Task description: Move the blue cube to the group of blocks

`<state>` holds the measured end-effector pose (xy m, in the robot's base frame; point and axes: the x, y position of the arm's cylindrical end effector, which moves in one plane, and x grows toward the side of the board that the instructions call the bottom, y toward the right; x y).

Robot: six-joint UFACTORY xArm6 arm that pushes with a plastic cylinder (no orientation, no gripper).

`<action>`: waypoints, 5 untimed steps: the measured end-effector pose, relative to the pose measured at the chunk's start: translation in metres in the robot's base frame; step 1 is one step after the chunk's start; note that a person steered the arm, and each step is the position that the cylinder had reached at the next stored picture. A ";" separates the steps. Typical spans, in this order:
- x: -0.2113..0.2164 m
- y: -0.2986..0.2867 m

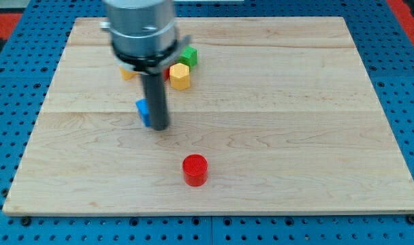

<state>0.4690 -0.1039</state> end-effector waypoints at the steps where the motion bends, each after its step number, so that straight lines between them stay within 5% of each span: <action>1: -0.014 -0.029; 5: -0.039 -0.073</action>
